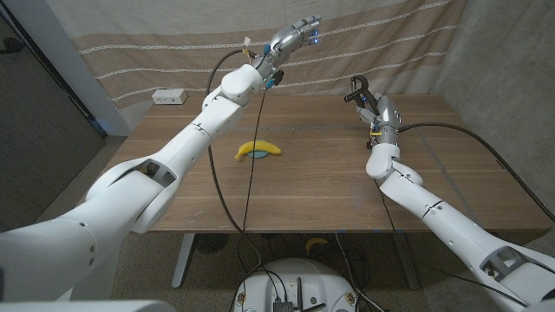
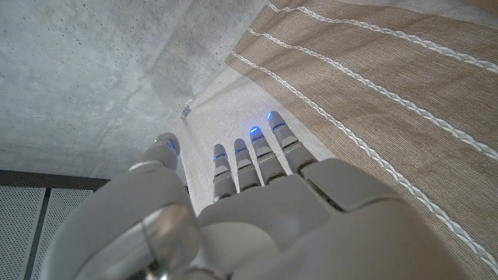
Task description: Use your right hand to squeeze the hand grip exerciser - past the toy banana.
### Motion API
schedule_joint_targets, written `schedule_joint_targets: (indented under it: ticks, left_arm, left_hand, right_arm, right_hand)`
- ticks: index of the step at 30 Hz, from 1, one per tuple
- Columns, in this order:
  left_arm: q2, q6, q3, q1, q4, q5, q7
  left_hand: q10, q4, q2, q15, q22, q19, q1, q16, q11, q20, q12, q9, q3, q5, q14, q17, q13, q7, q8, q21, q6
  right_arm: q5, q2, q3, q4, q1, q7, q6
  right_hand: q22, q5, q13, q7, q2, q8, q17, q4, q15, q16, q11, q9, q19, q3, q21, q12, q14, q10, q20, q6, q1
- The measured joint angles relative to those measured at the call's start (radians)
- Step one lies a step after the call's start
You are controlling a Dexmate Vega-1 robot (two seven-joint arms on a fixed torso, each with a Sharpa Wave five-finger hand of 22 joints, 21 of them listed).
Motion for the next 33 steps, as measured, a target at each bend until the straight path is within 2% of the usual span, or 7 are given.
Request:
schedule_joint_targets:
  ticks: [3, 11, 23, 29, 30, 33]
  left_arm:
    - [0.011, 0.006, -0.010, 0.015, -0.014, -0.013, 0.000]
    - [0.023, 0.018, -0.017, 0.029, -0.030, -0.030, 0.004]
    - [0.074, 0.065, -0.047, 0.086, -0.113, -0.045, 0.047]
    - [0.092, 0.096, -0.058, 0.108, -0.145, -0.053, 0.079]
    - [0.092, 0.097, -0.058, 0.108, -0.145, -0.053, 0.080]
    - [0.118, 0.110, -0.071, 0.139, -0.190, -0.055, 0.093]
  left_hand:
    - [0.001, 0.006, 0.001, 0.000, 0.000, 0.000, -0.010, 0.000, 0.001, 0.000, 0.000, 0.000, -0.001, 0.000, 0.000, 0.000, 0.000, 0.000, 0.000, 0.000, 0.000]
    - [0.005, 0.014, 0.009, 0.004, 0.000, 0.000, -0.025, 0.000, 0.005, 0.000, 0.000, 0.000, -0.001, 0.000, -0.003, 0.000, 0.000, 0.009, 0.000, 0.008, 0.001]
    - [0.000, 0.022, 0.007, 0.007, 0.000, 0.000, -0.038, 0.000, 0.011, 0.000, 0.000, 0.000, 0.006, 0.000, 0.000, 0.000, 0.000, 0.014, 0.000, 0.008, -0.004]
    - [0.000, 0.026, 0.011, 0.007, 0.000, 0.000, -0.042, 0.000, 0.011, 0.000, 0.000, 0.000, 0.004, 0.000, 0.000, 0.000, 0.000, 0.014, -0.004, 0.008, -0.004]
    - [0.000, 0.026, 0.011, 0.007, 0.000, 0.000, -0.042, 0.000, 0.011, 0.000, 0.000, 0.000, 0.004, 0.000, 0.000, 0.000, 0.000, 0.014, -0.004, 0.008, -0.004]
    - [0.000, 0.026, 0.005, 0.007, 0.000, 0.000, -0.047, 0.000, 0.011, 0.000, 0.000, 0.000, 0.004, 0.000, 0.000, 0.000, 0.000, 0.014, -0.004, 0.008, -0.004]
  right_arm:
    - [0.001, -0.009, 0.002, -0.007, -0.005, 0.011, -0.003]
    - [0.001, -0.028, 0.011, -0.016, -0.021, 0.015, 0.015]
    - [0.006, -0.066, 0.038, -0.064, -0.059, 0.036, 0.042]
    - [0.011, -0.081, 0.050, -0.083, -0.075, 0.049, 0.044]
    - [0.011, -0.081, 0.051, -0.084, -0.076, 0.049, 0.044]
    - [0.019, -0.088, 0.057, -0.086, -0.084, 0.063, 0.073]
  right_hand:
    - [0.000, 0.000, 0.010, 0.005, -0.005, 0.004, 0.005, -0.006, 0.000, 0.002, 0.007, 0.008, 0.002, 0.006, 0.008, 0.000, 0.000, 0.000, -0.002, -0.005, 0.005]
    - [-0.009, -0.001, 0.028, 0.010, -0.003, 0.014, 0.012, -0.007, 0.000, -0.002, 0.016, 0.026, 0.002, 0.007, 0.025, 0.008, 0.000, 0.005, -0.002, 0.000, 0.029]
    - [-0.019, -0.004, 0.078, 0.023, -0.003, 0.027, 0.042, -0.006, 0.004, -0.001, 0.012, 0.066, -0.004, 0.006, 0.059, 0.020, 0.021, 0.009, 0.004, -0.012, 0.029]
    - [-0.022, 0.000, 0.119, 0.034, -0.003, 0.030, 0.072, 0.002, 0.007, 0.011, 0.016, 0.095, -0.012, 0.006, 0.084, 0.033, 0.025, 0.004, 0.004, -0.047, 0.029]
    - [-0.021, 0.001, 0.136, 0.034, -0.003, 0.037, 0.087, 0.013, 0.010, 0.015, 0.016, 0.109, -0.031, 0.017, 0.091, 0.040, 0.029, -0.003, 0.004, -0.062, 0.029]
    - [-0.017, 0.012, 0.231, 0.023, -0.003, 0.062, 0.184, 0.023, 0.010, 0.049, 0.010, 0.181, -0.115, 0.008, 0.113, 0.070, 0.029, -0.032, 0.012, -0.124, 0.029]
